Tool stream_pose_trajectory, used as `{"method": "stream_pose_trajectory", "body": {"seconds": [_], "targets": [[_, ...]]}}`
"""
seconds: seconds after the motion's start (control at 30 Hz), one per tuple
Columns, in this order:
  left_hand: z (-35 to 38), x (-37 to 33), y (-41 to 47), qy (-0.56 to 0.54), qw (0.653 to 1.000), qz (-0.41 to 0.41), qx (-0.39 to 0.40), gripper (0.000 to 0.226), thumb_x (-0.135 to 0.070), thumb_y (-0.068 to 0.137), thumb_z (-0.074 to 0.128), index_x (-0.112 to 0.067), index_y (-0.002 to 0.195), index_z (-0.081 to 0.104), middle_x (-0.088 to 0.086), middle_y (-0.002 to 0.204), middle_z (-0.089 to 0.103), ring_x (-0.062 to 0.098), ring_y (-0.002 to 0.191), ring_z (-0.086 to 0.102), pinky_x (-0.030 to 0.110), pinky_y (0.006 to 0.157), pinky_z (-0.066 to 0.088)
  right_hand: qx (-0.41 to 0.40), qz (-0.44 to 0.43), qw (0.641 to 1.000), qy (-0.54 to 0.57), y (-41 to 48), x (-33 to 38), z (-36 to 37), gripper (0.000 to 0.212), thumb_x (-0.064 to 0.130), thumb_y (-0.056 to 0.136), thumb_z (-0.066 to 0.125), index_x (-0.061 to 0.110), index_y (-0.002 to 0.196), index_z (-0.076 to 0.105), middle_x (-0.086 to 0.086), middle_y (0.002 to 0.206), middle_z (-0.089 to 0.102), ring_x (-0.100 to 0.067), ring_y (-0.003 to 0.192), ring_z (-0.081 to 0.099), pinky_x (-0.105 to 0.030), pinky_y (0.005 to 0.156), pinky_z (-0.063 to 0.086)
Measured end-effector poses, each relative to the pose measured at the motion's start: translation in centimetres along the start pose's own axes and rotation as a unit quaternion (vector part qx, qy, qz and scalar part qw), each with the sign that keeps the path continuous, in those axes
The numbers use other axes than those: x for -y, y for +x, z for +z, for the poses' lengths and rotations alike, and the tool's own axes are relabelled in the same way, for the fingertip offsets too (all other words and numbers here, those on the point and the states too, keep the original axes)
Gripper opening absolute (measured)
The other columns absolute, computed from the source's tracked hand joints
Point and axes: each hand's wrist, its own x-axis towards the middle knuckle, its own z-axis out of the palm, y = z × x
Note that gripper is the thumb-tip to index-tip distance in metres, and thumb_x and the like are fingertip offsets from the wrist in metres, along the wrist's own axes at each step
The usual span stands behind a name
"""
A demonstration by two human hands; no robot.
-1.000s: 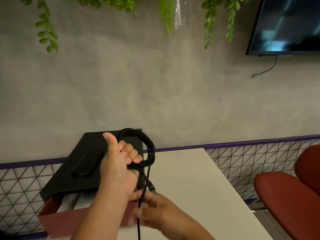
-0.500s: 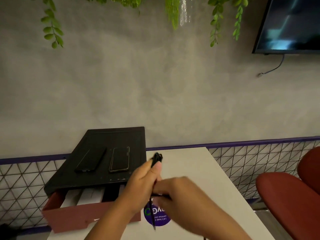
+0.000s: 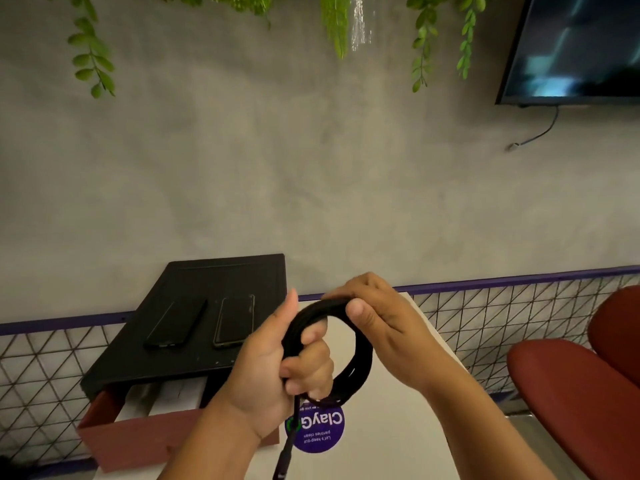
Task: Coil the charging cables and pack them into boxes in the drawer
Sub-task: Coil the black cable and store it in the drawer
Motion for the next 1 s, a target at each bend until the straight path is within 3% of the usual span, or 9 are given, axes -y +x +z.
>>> {"method": "stream_pose_trajectory", "body": {"seconds": [0.1,0.17,0.23,0.33,0.5,0.67,0.77,0.87,1.0], "targets": [[0.6,-0.3,0.2,-0.04,0.998,0.024,-0.029,0.049,-0.051,0.055,0.083,-0.016,0.054,0.048,-0.01,0.031,0.03,0.004,0.027,0.028,0.02,0.037,0.033,-0.039,0.018,0.993,0.113,-0.2,-0.1,1.2,0.027,0.047,0.092,0.04,0.045,0.109,0.061,0.02,0.086,0.063,0.0,0.075,0.058,-0.01,0.068,0.043],[1.2,-0.3,0.4,-0.02,0.996,0.035,-0.081,0.047,-0.047,0.063,0.079,-0.015,0.056,0.046,-0.009,0.033,0.027,0.004,0.028,0.027,0.02,0.037,0.034,-0.101,0.031,0.982,0.158,-0.1,0.1,1.9,0.029,0.031,0.09,0.043,0.046,0.101,0.065,0.019,0.071,0.06,-0.001,0.058,0.053,-0.01,0.055,0.04],[1.7,0.0,0.7,0.027,0.989,0.051,-0.137,0.042,-0.044,0.076,0.065,-0.013,0.061,0.042,-0.006,0.038,0.026,0.005,0.031,0.026,0.021,0.038,0.035,-0.157,0.029,0.974,0.162,0.1,0.2,2.2,0.023,0.022,0.092,0.047,0.035,0.092,0.066,0.025,0.065,0.061,0.003,0.061,0.056,-0.007,0.055,0.04],[2.0,0.5,0.8,0.045,0.981,0.072,-0.176,0.034,-0.041,0.073,0.054,-0.011,0.066,0.041,-0.004,0.043,0.027,0.005,0.032,0.026,0.02,0.037,0.034,-0.185,0.036,0.97,0.156,0.5,0.0,2.4,0.021,0.021,0.091,0.05,0.032,0.082,0.065,0.025,0.071,0.066,0.007,0.069,0.06,-0.005,0.063,0.041],[1.8,0.8,1.0,-0.014,0.977,0.078,-0.2,0.031,-0.04,0.073,0.053,-0.012,0.06,0.046,-0.006,0.039,0.023,0.003,0.027,0.021,0.018,0.031,0.026,-0.157,0.061,0.975,0.146,0.8,-0.4,2.5,0.018,0.025,0.093,0.052,0.029,0.083,0.067,0.019,0.06,0.062,0.002,0.056,0.056,-0.007,0.051,0.039],[0.7,-0.1,0.9,-0.091,0.961,0.107,-0.238,0.034,-0.041,0.077,0.05,-0.016,0.056,0.043,-0.008,0.038,0.02,0.002,0.025,0.018,0.014,0.03,0.022,-0.037,0.131,0.959,0.249,-0.1,-2.3,1.9,0.024,0.035,0.085,0.049,0.023,0.095,0.066,0.008,0.055,0.053,-0.004,0.05,0.048,-0.018,0.047,0.041],[-0.4,-1.4,0.6,-0.104,0.948,0.135,-0.268,0.034,-0.041,0.077,0.05,-0.017,0.054,0.043,-0.009,0.038,0.02,0.003,0.025,0.019,0.014,0.03,0.021,-0.01,0.167,0.972,0.166,-1.5,-3.9,1.7,0.015,0.02,0.094,0.051,0.019,0.1,0.065,0.02,0.049,0.054,0.005,0.046,0.048,-0.007,0.044,0.034],[-1.6,-2.5,0.1,-0.13,0.934,0.164,-0.288,0.033,-0.039,0.073,0.055,-0.018,0.049,0.044,-0.009,0.037,0.021,0.003,0.025,0.02,0.016,0.03,0.022,-0.052,0.207,0.975,0.055,-2.9,-6.3,1.8,0.021,0.015,0.094,0.049,0.015,0.107,0.067,0.025,0.054,0.056,0.011,0.058,0.053,-0.003,0.052,0.038],[-2.4,-3.1,-0.2,-0.16,0.92,0.212,-0.288,0.023,-0.034,0.064,0.063,-0.018,0.055,0.048,-0.007,0.04,0.025,0.005,0.029,0.023,0.017,0.032,0.026,-0.025,0.257,0.964,-0.068,-5.0,-9.0,2.7,0.021,0.021,0.093,0.055,0.02,0.108,0.07,0.014,0.096,0.067,-0.002,0.091,0.06,0.001,0.068,0.039]]}}
